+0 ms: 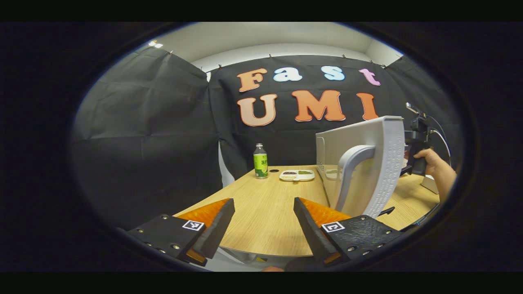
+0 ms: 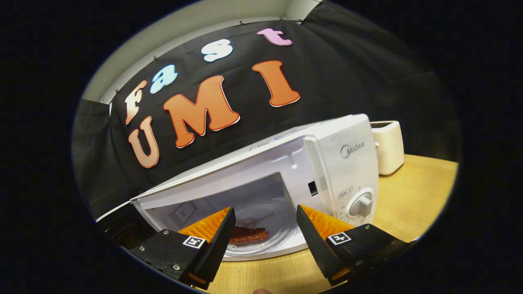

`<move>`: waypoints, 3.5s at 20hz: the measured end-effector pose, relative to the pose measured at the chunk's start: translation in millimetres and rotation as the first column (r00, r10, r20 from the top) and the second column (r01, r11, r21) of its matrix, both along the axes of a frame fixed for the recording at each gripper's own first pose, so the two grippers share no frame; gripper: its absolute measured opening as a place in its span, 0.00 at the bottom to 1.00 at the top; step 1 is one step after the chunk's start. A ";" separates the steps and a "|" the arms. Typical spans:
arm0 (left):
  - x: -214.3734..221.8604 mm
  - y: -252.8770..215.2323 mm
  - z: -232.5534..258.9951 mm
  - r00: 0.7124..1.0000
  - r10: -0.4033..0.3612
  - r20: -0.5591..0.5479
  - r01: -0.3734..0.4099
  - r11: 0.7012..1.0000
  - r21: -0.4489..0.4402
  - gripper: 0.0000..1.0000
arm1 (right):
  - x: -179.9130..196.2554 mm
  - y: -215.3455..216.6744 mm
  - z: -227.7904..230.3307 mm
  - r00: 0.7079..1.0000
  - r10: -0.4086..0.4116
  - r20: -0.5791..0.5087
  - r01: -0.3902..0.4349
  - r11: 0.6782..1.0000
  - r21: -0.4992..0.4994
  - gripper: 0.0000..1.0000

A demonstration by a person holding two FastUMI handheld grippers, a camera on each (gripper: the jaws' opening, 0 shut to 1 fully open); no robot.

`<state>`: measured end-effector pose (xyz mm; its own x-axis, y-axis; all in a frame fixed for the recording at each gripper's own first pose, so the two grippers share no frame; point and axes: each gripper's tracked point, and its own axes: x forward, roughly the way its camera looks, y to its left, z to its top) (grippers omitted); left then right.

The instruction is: Open the microwave oven with the left hand, put the food in, and close the microwave oven.

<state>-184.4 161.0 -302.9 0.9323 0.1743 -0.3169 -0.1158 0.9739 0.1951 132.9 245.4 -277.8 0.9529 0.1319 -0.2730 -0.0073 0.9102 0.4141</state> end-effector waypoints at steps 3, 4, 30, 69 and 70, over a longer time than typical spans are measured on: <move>2.8 -15.7 -1.0 1.000 -0.025 -0.001 0.025 1.000 0.003 0.88 | -22.0 -17.9 18.9 0.998 0.058 0.023 -0.058 0.998 -0.013 0.93; 2.6 -15.4 0.5 1.000 -0.019 0.002 0.019 1.000 0.015 0.87 | -29.3 -23.5 25.3 0.997 0.075 0.032 -0.075 0.997 -0.008 0.93; 90.7 -336.1 -60.2 0.831 -0.556 -0.001 0.544 0.815 -0.201 0.44 | -121.6 -189.7 64.6 0.987 0.135 0.086 -0.113 0.970 -0.217 0.93; 229.8 -410.2 -62.5 0.900 -0.432 0.063 0.434 0.873 -0.223 0.01 | -141.8 -219.5 75.2 0.992 0.059 0.115 -0.028 0.965 -0.260 0.93; 224.6 -397.1 -47.5 0.904 -0.420 0.078 0.426 0.876 -0.228 0.00 | -139.5 -218.4 81.1 0.990 0.060 0.129 -0.025 0.967 -0.255 0.93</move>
